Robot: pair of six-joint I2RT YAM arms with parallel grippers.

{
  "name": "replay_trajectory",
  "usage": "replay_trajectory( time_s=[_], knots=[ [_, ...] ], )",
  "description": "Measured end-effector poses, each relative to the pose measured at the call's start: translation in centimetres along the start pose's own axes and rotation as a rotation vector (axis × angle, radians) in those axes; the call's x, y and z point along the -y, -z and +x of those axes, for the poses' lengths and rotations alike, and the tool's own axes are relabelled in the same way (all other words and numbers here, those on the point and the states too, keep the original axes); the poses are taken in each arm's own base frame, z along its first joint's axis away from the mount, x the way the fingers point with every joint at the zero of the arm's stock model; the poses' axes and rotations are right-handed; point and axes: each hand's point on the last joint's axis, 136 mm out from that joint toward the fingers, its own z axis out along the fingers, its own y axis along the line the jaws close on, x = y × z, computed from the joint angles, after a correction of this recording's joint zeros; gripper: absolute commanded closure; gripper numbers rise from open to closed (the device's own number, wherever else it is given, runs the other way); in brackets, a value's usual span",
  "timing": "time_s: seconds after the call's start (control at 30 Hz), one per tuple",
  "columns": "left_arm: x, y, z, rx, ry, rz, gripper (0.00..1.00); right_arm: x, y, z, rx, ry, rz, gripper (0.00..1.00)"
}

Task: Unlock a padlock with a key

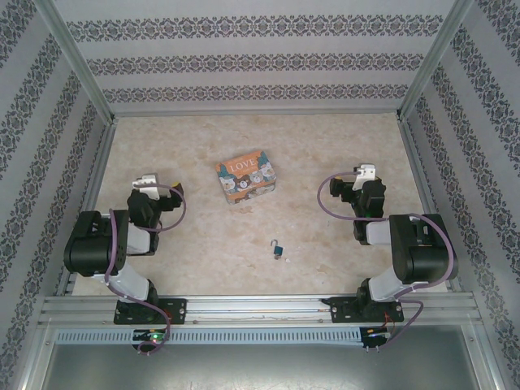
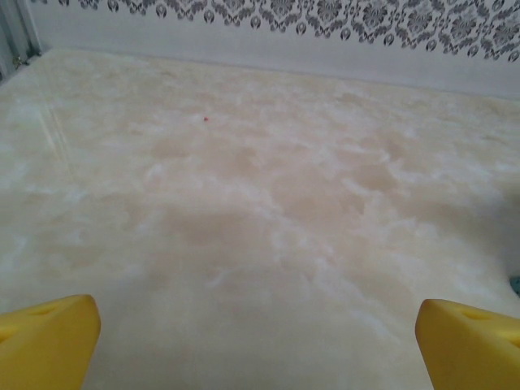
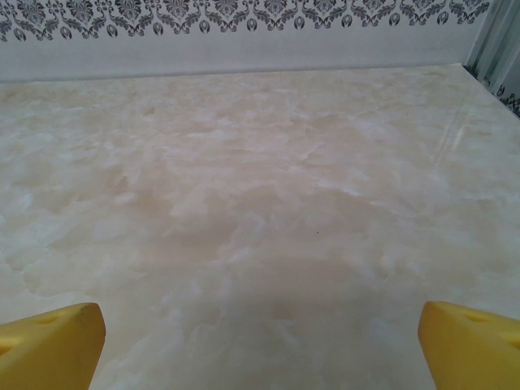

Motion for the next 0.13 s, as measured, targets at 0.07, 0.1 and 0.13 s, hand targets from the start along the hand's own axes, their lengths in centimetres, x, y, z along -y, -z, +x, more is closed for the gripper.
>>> replay_trajectory(
  time_s=[0.07, 0.1, 0.13],
  knots=[
    [-0.08, -0.02, -0.12, 0.003, 0.0, -0.005, 0.01, 0.0, -0.01, 0.02, -0.001, 0.0, 0.0, 0.02],
    [-0.17, -0.02, -0.06, 0.001, 0.0, -0.01, 0.01, 0.0, -0.01, 0.05, -0.002, 0.0, 0.0, 0.02],
    [-0.2, -0.02, -0.04, 0.0, 0.0, -0.012, 0.01, 0.0, -0.01, 0.05, -0.002, 0.0, 0.0, 0.02]
  ],
)
